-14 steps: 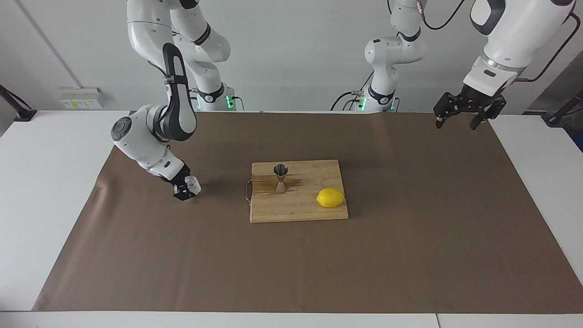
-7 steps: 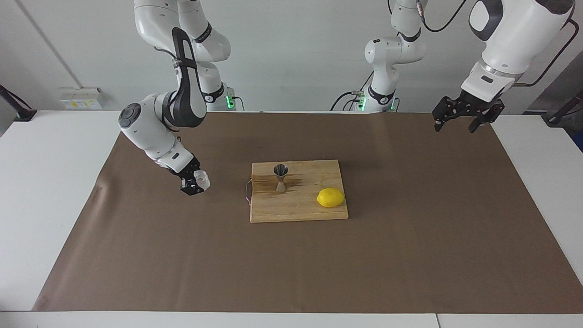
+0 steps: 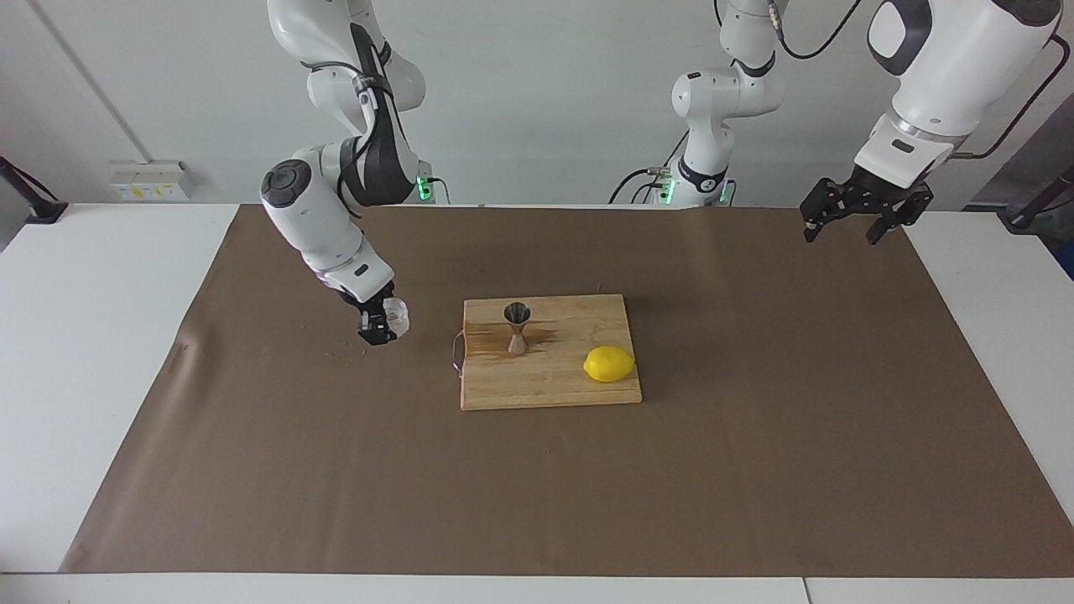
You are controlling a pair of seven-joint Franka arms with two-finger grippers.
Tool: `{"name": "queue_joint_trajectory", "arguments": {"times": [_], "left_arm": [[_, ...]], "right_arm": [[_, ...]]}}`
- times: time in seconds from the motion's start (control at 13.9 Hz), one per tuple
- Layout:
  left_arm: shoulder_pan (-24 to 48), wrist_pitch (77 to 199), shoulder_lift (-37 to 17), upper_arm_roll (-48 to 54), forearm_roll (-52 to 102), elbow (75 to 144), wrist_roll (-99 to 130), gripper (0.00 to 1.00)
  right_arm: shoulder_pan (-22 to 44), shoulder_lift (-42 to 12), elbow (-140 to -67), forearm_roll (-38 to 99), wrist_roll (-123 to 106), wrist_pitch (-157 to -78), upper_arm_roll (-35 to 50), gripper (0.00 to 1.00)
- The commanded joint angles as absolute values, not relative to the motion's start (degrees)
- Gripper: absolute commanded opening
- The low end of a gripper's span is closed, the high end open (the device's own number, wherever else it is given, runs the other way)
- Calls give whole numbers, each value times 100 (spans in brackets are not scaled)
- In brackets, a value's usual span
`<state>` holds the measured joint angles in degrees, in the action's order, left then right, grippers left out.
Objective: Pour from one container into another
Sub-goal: 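Grasp the clear glass with the right gripper and lift it over the board, then tilt the glass with the right gripper above the metal cup to pour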
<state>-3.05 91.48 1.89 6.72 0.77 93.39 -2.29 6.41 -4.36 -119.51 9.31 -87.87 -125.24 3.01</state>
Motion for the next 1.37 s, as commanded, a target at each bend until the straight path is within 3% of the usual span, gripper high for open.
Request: {"name": "queue_joint_trajectory", "arguments": {"times": [0.0,0.5,0.94,1.29], "left_arm": [[-369,9149,246,712,9,9404,-272,100],[-369,9149,246,712,9,9404,-272,100],[-369,9149,246,712,9,9413,-272,100],[-369,9149,246,712,9,9404,-272,100]], "right_arm": [[1018,-351,-11612,398,-7791,-12008,308,0],[2099,-448,-11136,-940,-5988,-11672,308,0],[2847,-1229,-9872,-1730,-5108,-10636,308,0],[3120,-1406,-9756,-2258,-4966,-10494,308,0]]}}
